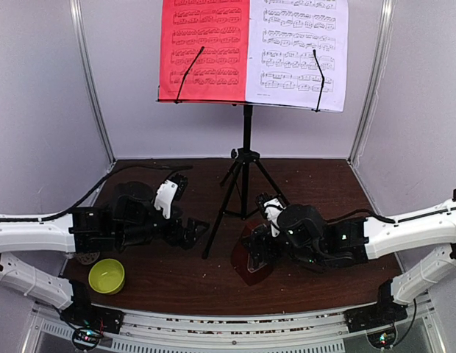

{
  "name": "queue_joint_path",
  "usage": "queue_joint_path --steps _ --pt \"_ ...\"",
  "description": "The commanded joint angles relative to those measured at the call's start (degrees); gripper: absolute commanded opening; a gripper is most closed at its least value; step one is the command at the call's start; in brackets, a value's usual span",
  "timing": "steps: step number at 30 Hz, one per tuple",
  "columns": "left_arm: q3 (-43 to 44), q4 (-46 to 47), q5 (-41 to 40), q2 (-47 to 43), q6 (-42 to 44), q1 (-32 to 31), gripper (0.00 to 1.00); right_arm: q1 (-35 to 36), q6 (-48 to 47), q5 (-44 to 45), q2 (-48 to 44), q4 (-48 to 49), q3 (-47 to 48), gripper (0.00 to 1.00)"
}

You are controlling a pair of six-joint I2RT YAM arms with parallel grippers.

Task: Set up the instrument practice props

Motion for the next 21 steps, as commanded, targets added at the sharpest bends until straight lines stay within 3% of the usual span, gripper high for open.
queue_joint_path --steps 1,10,16,21 --pt "-0.7 3.2 -0.8 1.0 -1.1 0.4 0.98 0.2 1.7 3.2 1.9 5.0 -0.2 0.76" --pt "-1.9 3.2 0.4 1.7 -1.0 0.4 0.95 0.1 1.9 3.3 4.8 5.5 0.2 0.53" --pt "-5.3 7.1 4.8 2.4 0.6 -0.8 0.86 -0.3 2.3 3.2 1.7 5.6 -0.1 0.36" --pt "-8.2 10.2 4.8 3.9 1.9 -2.8 0.84 -1.8 2.9 0.4 -1.8 9.5 -2.6 0.25"
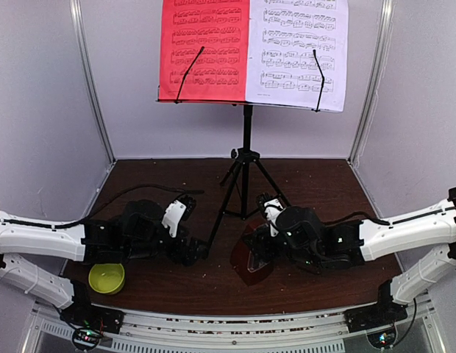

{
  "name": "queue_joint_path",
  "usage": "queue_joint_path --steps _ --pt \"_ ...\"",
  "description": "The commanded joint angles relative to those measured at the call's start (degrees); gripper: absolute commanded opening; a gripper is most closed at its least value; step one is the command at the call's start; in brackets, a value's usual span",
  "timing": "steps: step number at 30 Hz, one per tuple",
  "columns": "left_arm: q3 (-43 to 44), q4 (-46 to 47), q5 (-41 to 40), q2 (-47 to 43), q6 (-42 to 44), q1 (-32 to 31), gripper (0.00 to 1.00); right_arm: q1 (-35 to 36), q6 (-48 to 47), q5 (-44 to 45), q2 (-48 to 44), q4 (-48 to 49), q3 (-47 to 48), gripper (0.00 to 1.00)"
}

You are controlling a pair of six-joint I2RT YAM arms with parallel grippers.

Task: Set up the instrument practice props

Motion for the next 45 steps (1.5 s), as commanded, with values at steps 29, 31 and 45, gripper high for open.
queue_joint_path --steps 29,31,45 --pt "-8.2 49.8 -6.5 23.2 12.6 -16.4 0.98 -4.5 17.1 -1.6 -18.0 13.3 -11.0 0.00" --pt "-8.4 53.0 -8.2 24.9 12.9 -17.1 0.98 -4.4 17.0 -1.7 -19.5 13.1 -11.4 0.00" --pt "-5.5 57.4 -12.7 31.9 15.0 -19.3 0.98 -3.5 17.8 -3.5 -21.5 15.5 -13.6 0.00"
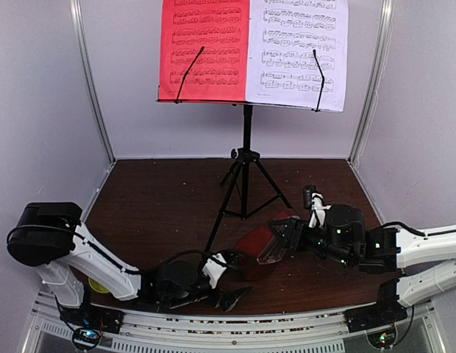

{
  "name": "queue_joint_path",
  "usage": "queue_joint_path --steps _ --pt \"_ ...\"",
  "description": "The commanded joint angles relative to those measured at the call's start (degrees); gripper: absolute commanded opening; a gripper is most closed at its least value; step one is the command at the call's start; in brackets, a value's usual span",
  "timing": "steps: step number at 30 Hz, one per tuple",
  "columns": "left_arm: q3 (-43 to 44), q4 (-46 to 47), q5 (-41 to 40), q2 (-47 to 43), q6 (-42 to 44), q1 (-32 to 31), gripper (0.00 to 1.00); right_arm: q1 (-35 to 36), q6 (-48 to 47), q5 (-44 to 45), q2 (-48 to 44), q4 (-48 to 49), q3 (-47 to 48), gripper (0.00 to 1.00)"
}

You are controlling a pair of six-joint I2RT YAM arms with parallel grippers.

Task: Set up the instrument practice props

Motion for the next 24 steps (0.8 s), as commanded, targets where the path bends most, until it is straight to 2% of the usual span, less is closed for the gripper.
queue_joint_path --steps 1,12,24 --pt "1.5 4.8 -2.2 0.7 1.0 -0.2 0.98 0.5 1.2 -0.5 -1.6 8.6 0.7 0.00" --pt "3.5 2.1 -4.2 2.1 1.0 -0.2 0.97 1.7 0.2 -1.5 -0.5 9.4 1.8 0.00" --pt "4.9 -0.1 -4.2 2.7 1.0 -0.2 0.83 1.9 -0.6 0.0 -1.3 9.2 2.0 0.00"
